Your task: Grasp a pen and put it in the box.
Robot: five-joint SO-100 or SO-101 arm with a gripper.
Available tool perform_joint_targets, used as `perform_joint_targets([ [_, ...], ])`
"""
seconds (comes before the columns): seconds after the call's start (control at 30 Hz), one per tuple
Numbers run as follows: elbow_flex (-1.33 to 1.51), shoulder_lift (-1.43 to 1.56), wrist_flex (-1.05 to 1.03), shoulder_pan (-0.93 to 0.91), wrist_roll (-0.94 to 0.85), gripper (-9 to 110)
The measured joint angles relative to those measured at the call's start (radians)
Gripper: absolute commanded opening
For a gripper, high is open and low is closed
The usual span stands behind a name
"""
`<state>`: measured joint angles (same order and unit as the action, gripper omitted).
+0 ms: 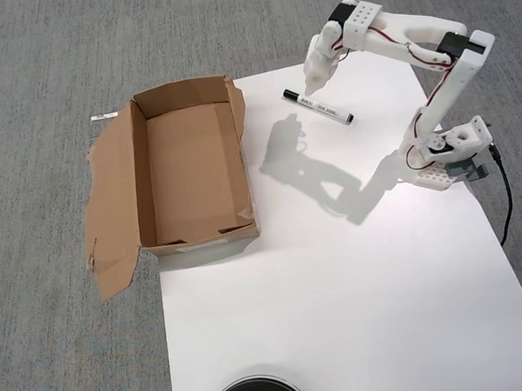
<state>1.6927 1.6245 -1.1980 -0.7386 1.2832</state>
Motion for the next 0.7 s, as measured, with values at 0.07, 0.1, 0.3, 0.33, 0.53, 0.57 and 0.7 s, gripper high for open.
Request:
perform_joint_targets([
  [0.07, 0.000, 0.000, 0.000, 0.003, 0.000, 17],
  [0.1, 0.000, -0.003, 0.000, 0.002, 0.000, 17],
  [0.3, 0.000, -0.005, 0.000, -0.009, 0.000, 17],
  [0.33, 0.000, -0.018, 0.000, -0.009, 0.000, 17],
  [0.53, 0.000, -0.115, 0.000, -0.003, 0.000, 17],
  [0.57, 0.000, -0.126, 0.000, -0.003, 0.000, 17],
  [0.7, 0.000, -0.153, 0.000, -0.005, 0.000, 17],
])
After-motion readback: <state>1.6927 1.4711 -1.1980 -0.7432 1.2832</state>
